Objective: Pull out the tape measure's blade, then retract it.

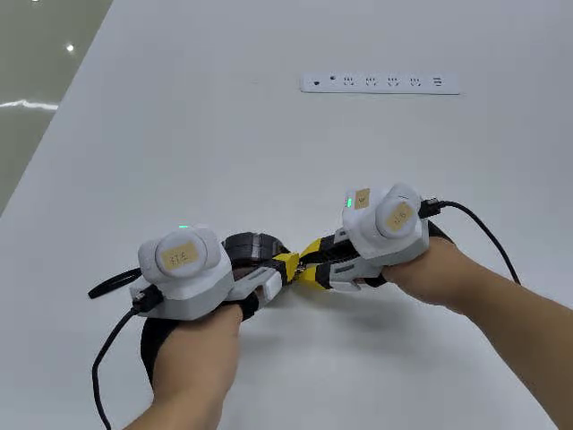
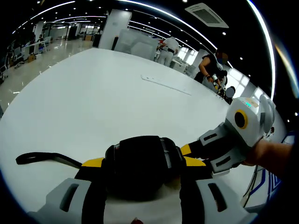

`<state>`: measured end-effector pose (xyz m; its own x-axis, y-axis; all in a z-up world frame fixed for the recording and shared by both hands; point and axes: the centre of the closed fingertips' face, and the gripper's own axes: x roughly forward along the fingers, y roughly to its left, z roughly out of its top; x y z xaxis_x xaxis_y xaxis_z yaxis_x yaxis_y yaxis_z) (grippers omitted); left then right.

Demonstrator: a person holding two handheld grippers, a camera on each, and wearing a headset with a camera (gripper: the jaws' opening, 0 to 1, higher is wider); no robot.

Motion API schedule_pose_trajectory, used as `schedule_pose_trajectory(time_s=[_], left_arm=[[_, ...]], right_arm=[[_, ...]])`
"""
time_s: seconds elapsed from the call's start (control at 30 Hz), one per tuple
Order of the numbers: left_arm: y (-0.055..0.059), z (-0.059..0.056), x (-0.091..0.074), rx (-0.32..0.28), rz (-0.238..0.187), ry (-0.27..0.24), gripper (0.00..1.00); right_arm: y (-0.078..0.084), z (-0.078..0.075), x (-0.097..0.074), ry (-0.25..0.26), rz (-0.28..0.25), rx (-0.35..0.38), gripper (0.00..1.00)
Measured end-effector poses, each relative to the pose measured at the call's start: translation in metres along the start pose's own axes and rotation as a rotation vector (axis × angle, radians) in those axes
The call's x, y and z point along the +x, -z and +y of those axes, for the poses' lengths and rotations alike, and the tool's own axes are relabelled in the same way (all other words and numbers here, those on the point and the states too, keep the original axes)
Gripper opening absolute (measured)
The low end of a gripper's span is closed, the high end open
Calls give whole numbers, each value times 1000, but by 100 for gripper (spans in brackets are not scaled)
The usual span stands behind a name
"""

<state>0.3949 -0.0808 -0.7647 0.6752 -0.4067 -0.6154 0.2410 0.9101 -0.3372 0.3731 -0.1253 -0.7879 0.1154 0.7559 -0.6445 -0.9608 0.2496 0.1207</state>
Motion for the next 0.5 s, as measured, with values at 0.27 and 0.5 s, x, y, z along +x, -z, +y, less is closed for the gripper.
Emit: schedule_pose_trajectory(time_s=[0.27,0.5], left_arm=[[0,-1,-1,6,-7,14,60],[-1,-2,-2,10,-14,27,60]], right_arm=[[-1,1,0,9,-8,22,15],[-2,-1,-3,26,-9,22,21]])
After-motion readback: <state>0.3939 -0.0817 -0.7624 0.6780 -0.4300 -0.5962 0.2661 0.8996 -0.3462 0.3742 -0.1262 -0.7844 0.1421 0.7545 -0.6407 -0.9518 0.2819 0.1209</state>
